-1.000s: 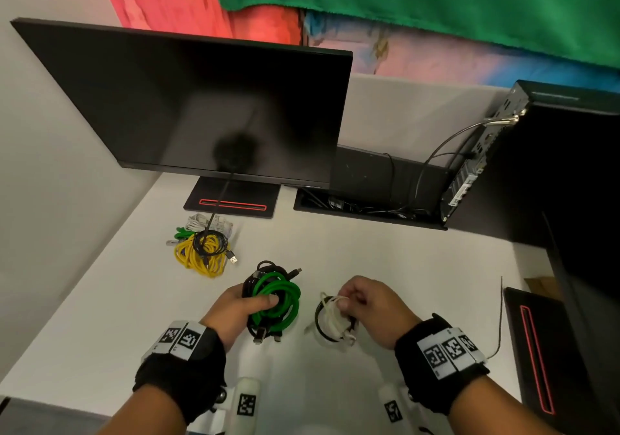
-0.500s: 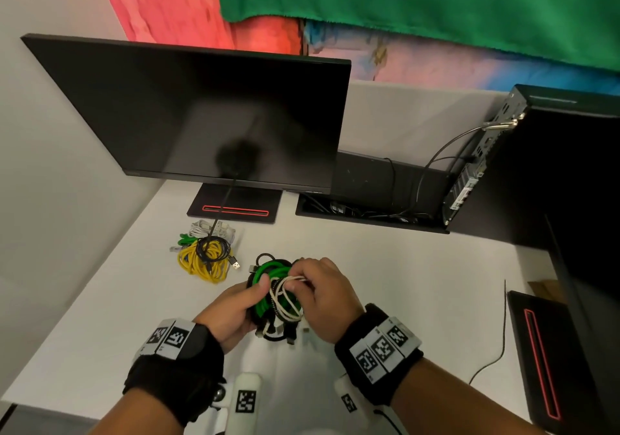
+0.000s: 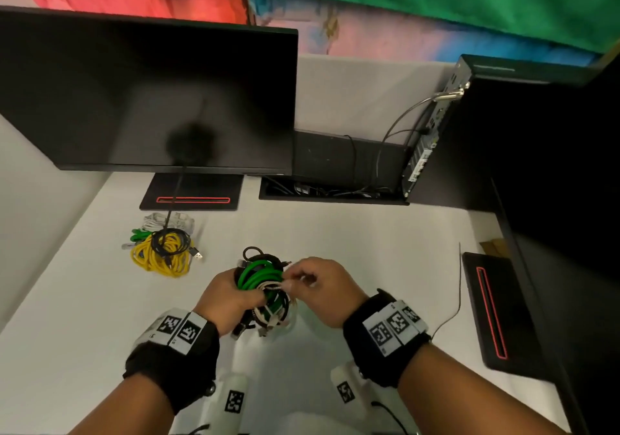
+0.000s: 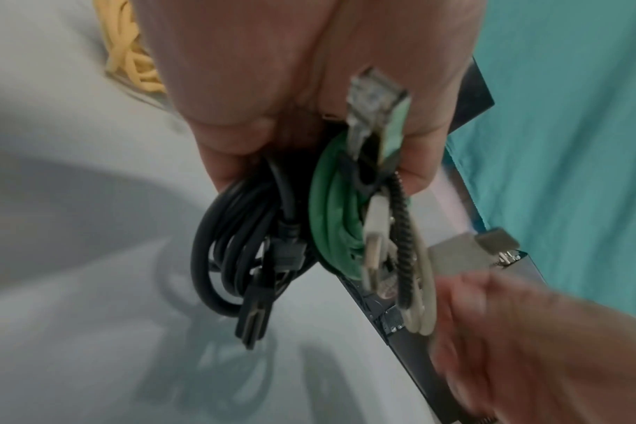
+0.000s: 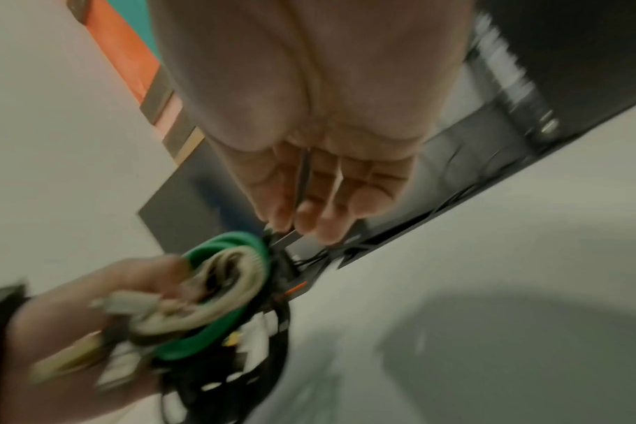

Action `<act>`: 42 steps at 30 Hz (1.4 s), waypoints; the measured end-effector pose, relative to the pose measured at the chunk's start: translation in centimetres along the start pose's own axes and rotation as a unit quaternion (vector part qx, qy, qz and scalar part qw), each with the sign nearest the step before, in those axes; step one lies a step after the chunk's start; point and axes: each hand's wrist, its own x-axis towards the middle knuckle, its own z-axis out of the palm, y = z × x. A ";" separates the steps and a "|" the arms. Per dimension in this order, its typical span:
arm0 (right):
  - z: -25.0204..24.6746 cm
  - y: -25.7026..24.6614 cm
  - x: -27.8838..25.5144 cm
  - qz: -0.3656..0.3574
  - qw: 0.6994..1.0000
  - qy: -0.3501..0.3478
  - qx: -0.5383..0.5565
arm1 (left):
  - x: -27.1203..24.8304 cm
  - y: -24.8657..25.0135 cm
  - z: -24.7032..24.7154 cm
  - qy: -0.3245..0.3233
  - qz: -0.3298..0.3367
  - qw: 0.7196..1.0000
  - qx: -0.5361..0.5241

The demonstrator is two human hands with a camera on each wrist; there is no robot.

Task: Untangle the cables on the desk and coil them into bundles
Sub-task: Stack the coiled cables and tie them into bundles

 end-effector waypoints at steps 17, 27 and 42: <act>-11.9 10.4 -9.8 0.269 0.851 -0.074 -0.445 | -0.2 -1.9 1.0 0.040 -0.049 0.996 -0.068; -6.9 4.4 -5.5 0.113 0.963 -0.075 -0.233 | -2.3 -2.3 -1.1 0.061 -0.058 0.991 -0.105; 5.0 -5.9 1.0 0.055 0.953 -0.057 -0.292 | -3.4 -1.6 -1.8 0.089 -0.012 0.992 -0.091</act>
